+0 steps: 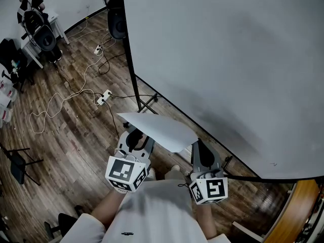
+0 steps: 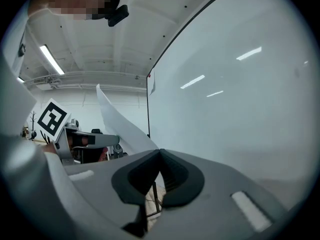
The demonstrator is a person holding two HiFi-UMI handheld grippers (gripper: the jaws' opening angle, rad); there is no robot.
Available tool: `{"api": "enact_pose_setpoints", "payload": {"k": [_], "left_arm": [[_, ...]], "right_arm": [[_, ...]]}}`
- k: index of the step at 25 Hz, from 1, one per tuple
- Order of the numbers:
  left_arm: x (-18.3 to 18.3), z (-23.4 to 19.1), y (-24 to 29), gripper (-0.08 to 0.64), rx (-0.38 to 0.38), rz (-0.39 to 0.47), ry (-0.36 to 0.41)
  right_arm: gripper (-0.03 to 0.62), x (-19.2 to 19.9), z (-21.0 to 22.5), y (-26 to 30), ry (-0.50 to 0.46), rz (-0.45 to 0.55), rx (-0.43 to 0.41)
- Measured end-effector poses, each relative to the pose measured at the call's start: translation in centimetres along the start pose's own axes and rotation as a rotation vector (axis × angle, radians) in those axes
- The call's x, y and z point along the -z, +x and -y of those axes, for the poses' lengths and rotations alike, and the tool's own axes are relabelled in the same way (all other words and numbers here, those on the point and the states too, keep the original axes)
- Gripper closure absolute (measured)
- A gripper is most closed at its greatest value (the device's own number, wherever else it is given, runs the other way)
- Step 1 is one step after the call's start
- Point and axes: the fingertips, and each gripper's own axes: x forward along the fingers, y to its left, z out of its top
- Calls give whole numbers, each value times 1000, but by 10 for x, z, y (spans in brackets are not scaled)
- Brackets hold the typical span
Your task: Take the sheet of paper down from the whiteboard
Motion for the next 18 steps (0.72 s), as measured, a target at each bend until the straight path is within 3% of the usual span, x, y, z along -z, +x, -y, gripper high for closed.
{"api": "enact_pose_setpoints", "payload": {"k": [18], "left_arm": [[-4, 2, -3, 434, 15, 3, 14]], "right_arm": [[581, -5, -1, -1, 2, 9, 9]]}}
